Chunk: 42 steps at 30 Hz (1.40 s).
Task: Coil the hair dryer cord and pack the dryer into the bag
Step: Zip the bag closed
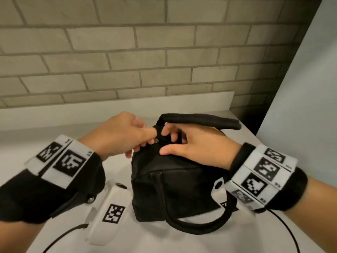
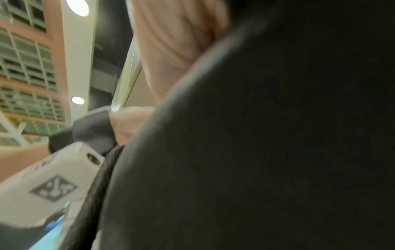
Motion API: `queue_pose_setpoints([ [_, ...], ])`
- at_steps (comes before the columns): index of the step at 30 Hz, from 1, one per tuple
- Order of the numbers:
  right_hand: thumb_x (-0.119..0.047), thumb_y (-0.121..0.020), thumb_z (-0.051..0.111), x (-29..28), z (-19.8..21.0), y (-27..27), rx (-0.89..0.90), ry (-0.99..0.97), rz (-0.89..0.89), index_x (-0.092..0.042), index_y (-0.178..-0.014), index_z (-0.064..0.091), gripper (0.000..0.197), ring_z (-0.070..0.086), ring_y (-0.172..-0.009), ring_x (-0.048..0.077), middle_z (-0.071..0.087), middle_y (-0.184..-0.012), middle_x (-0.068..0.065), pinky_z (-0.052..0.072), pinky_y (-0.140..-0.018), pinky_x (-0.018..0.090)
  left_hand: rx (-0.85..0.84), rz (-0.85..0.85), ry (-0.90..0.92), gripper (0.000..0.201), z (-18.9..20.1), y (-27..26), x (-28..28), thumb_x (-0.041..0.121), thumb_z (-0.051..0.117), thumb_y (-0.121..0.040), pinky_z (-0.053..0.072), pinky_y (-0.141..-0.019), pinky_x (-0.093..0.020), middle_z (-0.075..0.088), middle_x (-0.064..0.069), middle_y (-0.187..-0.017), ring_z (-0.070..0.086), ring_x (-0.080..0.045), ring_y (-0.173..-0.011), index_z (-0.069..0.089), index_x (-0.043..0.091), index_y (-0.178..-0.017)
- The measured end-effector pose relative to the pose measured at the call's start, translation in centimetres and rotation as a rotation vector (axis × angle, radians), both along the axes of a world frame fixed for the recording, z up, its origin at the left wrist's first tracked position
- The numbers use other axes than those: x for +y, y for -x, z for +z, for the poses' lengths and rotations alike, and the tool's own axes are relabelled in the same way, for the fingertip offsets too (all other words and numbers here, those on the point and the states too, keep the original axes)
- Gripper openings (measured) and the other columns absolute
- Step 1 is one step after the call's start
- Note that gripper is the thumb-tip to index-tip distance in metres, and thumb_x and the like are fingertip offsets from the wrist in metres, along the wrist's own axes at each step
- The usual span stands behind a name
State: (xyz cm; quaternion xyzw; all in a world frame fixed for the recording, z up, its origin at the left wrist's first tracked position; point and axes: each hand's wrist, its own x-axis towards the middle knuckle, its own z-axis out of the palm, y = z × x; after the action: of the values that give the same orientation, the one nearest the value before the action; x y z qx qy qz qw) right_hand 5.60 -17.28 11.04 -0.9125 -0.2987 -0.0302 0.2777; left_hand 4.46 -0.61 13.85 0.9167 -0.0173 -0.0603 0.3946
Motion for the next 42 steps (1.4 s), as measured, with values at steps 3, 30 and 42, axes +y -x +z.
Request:
queue_pose_setpoints([
  [3,-0.043,-0.075,0.066,2.3,-0.2,-0.3,-0.05,-0.022,-0.002,-0.023,-0.083,0.055,0.024,0.042,-0.06,0.001,0.043,-0.065,-0.012,0.033,-0.056,0.014,-0.048,0.019,-0.072,0.03,-0.2,0.3,0.3,0.041,0.06,-0.065,0.04,-0.049,-0.024,0.054,-0.001,-0.056,0.046,-0.012,-0.047,0.063,0.012,-0.056],
  [30,-0.033,-0.084,0.056,2.8,0.4,0.5,0.128,-0.129,-0.215,-0.027,-0.061,0.042,0.027,0.056,-0.081,0.023,0.051,-0.069,-0.006,0.041,-0.067,0.032,-0.512,-0.396,-0.14,0.006,-4.5,-1.3,2.6,0.031,0.054,-0.058,0.049,-0.061,-0.014,0.058,0.013,-0.058,0.059,-0.006,-0.069,0.052,0.034,-0.063],
  [42,-0.034,-0.086,0.052,-4.0,1.4,0.5,0.219,0.129,-0.328,-0.028,-0.063,0.054,0.024,0.052,-0.072,0.012,0.054,-0.07,-0.009,0.04,-0.063,0.025,-0.52,-0.381,-0.242,0.034,-4.0,-1.5,3.2,0.005,0.066,-0.058,0.041,-0.055,-0.005,0.055,0.015,-0.046,0.056,0.002,-0.059,0.048,0.035,-0.056],
])
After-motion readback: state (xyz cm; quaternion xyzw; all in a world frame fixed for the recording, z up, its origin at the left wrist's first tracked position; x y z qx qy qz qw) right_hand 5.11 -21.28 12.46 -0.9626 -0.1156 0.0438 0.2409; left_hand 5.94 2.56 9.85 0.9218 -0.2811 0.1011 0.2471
